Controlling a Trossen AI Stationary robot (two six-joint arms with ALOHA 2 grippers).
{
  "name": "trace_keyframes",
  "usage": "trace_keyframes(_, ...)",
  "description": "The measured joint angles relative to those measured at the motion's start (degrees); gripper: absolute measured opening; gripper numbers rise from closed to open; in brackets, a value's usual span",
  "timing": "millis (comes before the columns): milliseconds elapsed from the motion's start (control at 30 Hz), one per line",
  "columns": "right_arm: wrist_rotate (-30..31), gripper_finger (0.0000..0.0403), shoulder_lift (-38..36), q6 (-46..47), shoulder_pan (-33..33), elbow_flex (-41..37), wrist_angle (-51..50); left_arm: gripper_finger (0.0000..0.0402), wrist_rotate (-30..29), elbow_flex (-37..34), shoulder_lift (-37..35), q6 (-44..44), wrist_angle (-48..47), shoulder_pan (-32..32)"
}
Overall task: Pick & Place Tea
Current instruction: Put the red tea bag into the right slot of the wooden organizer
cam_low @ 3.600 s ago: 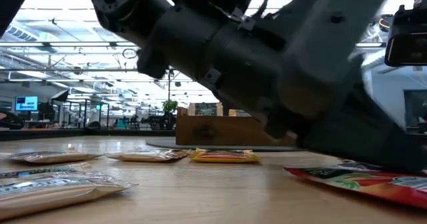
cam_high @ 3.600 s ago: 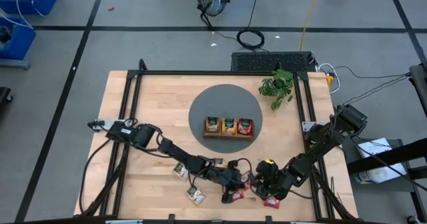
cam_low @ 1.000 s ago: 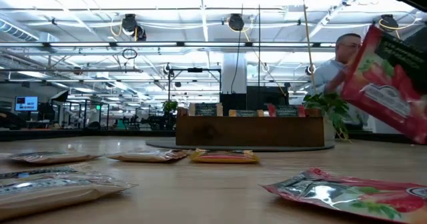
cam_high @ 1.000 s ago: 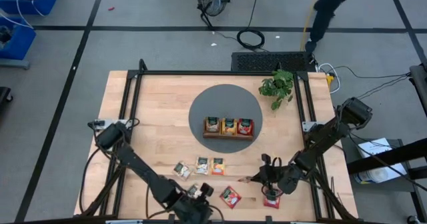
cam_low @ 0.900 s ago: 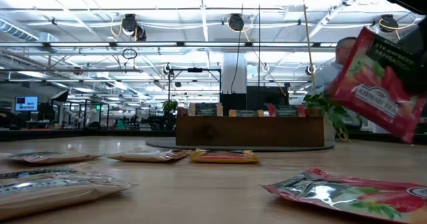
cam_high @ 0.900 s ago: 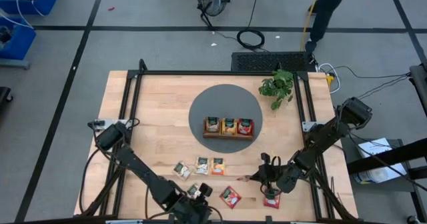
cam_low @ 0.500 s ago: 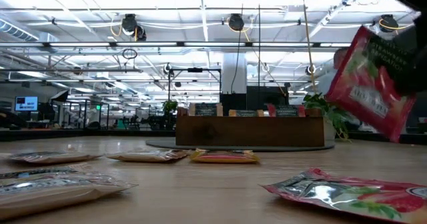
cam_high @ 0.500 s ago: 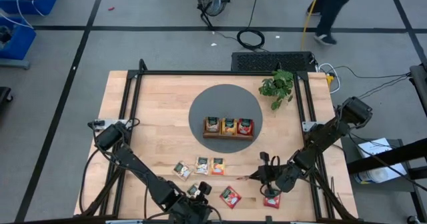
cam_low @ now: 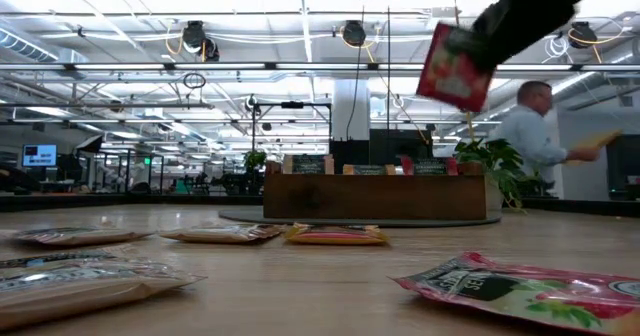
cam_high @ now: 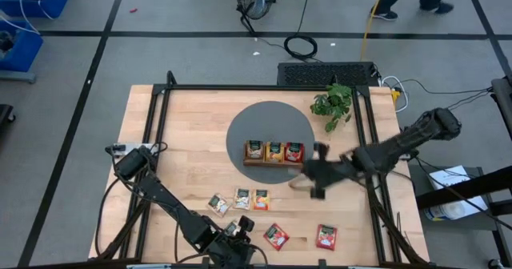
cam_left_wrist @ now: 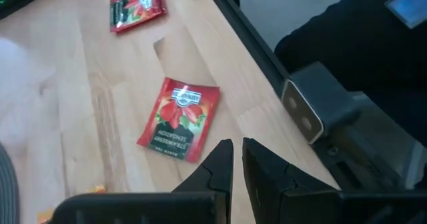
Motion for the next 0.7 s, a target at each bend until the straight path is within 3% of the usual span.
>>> trace_keyframes(333, -15.1, 0.0, 3.2, -16.3, -20.1, 4.5, -6.7, 0.0042, 0.0, 0.0, 0.0, 1.5, -1.9, -0.8)
trace_keyframes(500, -15.5, 0.0, 6.8, -17.3, -24.2, 4.4, -8.6, 0.0042, 0.0, 0.0, 0.0, 1.2, -1.9, -0.7)
trace_keyframes(700, -15.5, 0.0, 12.1, -18.3, -24.7, 4.4, -8.2, 0.0042, 0.0, 0.0, 0.0, 0.8, -1.9, -0.7)
